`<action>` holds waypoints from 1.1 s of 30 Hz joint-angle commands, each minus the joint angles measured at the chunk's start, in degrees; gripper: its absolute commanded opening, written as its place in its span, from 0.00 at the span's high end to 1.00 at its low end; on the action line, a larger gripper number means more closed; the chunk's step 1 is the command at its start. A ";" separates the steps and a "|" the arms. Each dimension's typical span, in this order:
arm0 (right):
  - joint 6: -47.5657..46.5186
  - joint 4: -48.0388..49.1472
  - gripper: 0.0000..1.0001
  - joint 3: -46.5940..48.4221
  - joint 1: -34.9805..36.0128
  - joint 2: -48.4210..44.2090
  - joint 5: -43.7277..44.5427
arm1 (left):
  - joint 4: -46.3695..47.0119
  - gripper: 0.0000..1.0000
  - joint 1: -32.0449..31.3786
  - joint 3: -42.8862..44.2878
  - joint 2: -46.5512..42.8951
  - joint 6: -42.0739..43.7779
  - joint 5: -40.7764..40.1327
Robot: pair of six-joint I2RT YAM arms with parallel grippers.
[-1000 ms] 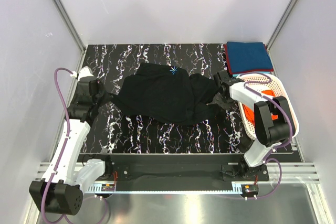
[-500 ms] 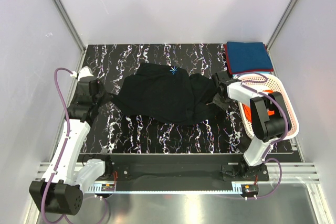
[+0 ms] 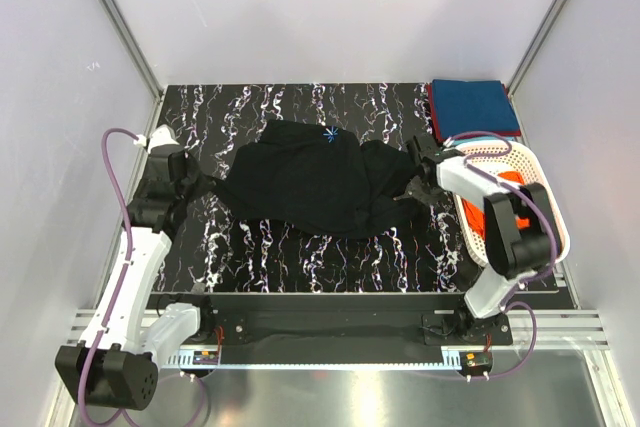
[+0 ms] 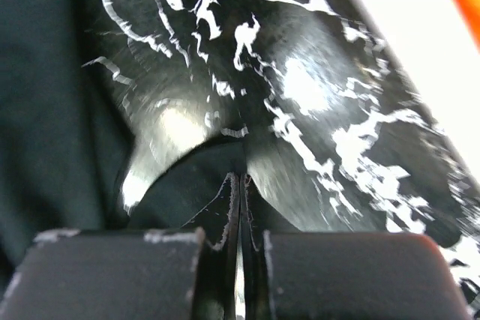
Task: Fold and stack the t-shirts
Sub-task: Flatten the tshirt out
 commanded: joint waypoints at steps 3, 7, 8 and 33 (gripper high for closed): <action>-3.06 -6.07 1.00 5.86 -0.12 -17.24 2.87 | 2.30 1.00 0.27 7.35 -1.86 -0.75 1.85; -4.47 -11.35 1.00 13.49 -0.21 -26.23 1.73 | 0.98 1.00 0.27 13.67 -2.47 -2.42 3.69; -4.91 -11.88 1.00 14.65 -0.21 -28.08 1.46 | 0.98 1.00 0.36 16.21 -3.17 -3.29 4.31; -5.08 -7.16 1.00 27.66 -0.21 -36.50 -3.11 | -8.96 1.00 0.36 34.34 -3.46 -2.69 -3.57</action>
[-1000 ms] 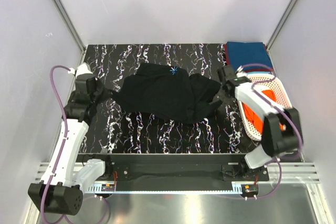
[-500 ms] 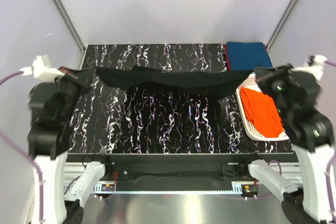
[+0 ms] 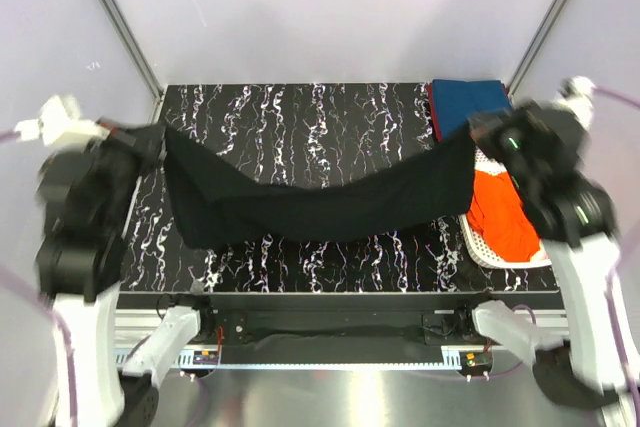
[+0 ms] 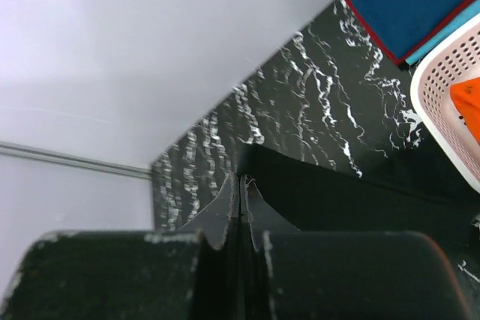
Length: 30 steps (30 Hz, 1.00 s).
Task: Fold and stack the t-shirts
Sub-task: Flatten the tshirt out
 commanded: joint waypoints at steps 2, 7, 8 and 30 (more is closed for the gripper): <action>-5.54 13.38 1.00 4.28 -0.19 16.78 -1.32 | 5.78 1.00 0.62 2.17 14.77 5.89 -9.28; -13.00 16.91 1.00 28.83 -0.45 39.10 -2.54 | 8.17 1.00 3.17 21.02 33.66 4.23 -10.95; -14.94 16.73 1.00 33.44 -0.54 42.09 -3.33 | 8.08 1.00 4.13 23.43 35.35 2.39 -10.26; -6.10 10.76 1.00 25.97 -1.15 14.28 -9.75 | 9.50 1.00 6.51 25.75 10.61 -2.90 -5.95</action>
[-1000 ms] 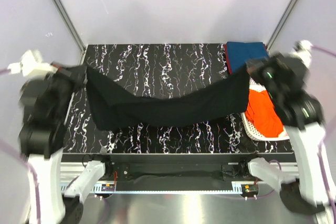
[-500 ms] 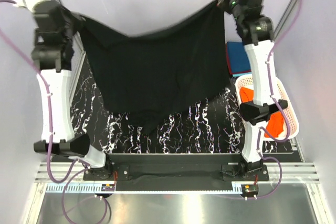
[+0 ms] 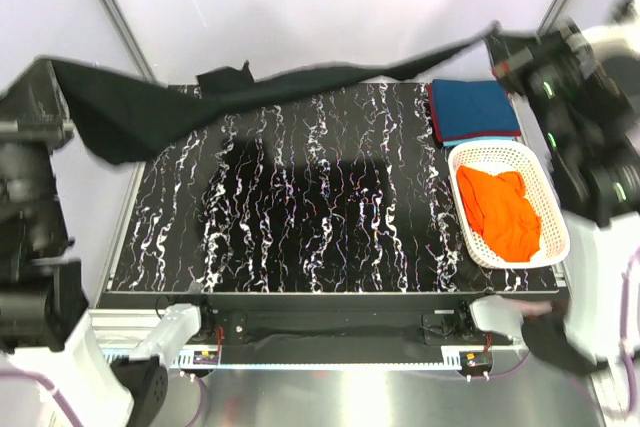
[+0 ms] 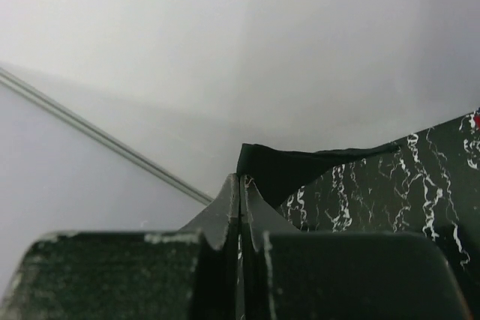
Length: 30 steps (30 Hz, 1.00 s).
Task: Fold and stack the t-shirts
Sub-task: Flatten the tshirt out
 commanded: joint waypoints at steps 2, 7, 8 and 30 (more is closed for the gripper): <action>4.45 0.63 1.00 -9.74 -0.35 -12.77 -1.26 | -2.14 1.00 0.20 -4.56 -3.54 -1.83 0.50; 6.38 -3.75 1.00 -16.00 -0.35 -20.27 -2.93 | -4.17 1.00 0.20 -9.39 -12.59 -4.81 0.49; 6.65 -4.46 1.00 -16.26 -0.35 -21.67 -3.28 | -4.43 1.00 0.02 -9.40 -13.47 -4.82 0.23; 0.93 -3.40 1.00 29.00 -2.36 35.59 -3.36 | -5.84 1.00 2.73 9.56 32.29 7.05 6.20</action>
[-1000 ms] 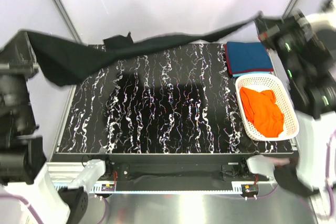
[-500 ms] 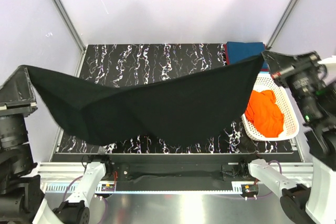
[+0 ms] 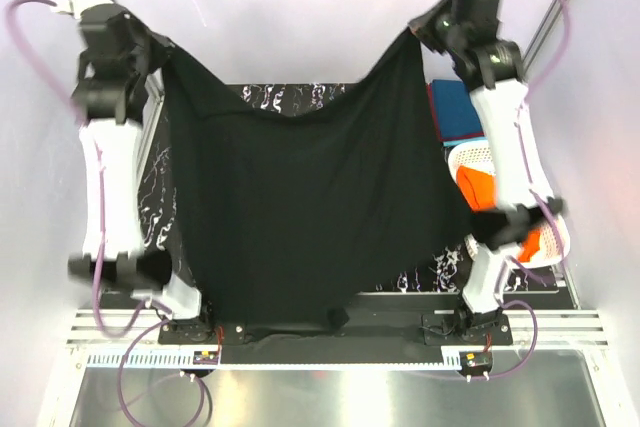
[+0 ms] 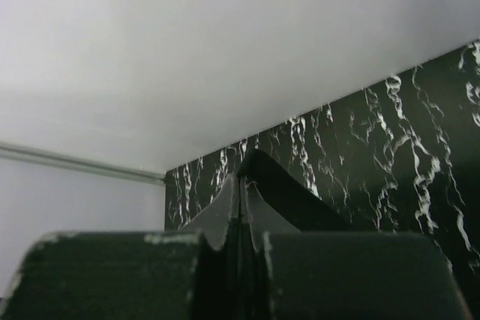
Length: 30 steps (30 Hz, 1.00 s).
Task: Fold and stack the t-shirts
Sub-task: Flatten the tshirt out
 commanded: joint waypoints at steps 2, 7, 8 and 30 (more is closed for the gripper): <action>-0.46 -1.99 1.00 22.90 -3.04 12.25 -1.75 | 4.90 1.00 5.66 7.25 2.06 -1.14 6.94; 3.94 -2.18 1.00 28.14 -6.74 12.75 -5.54 | 8.09 1.00 10.14 16.83 5.59 -5.71 12.40; 3.68 -1.39 1.00 26.48 -6.83 9.86 -5.62 | 10.71 1.00 10.67 16.40 4.71 -6.50 14.15; -0.81 17.59 1.00 -67.00 -6.83 -36.65 -12.38 | 8.64 1.00 10.68 -64.34 -47.83 -9.49 10.57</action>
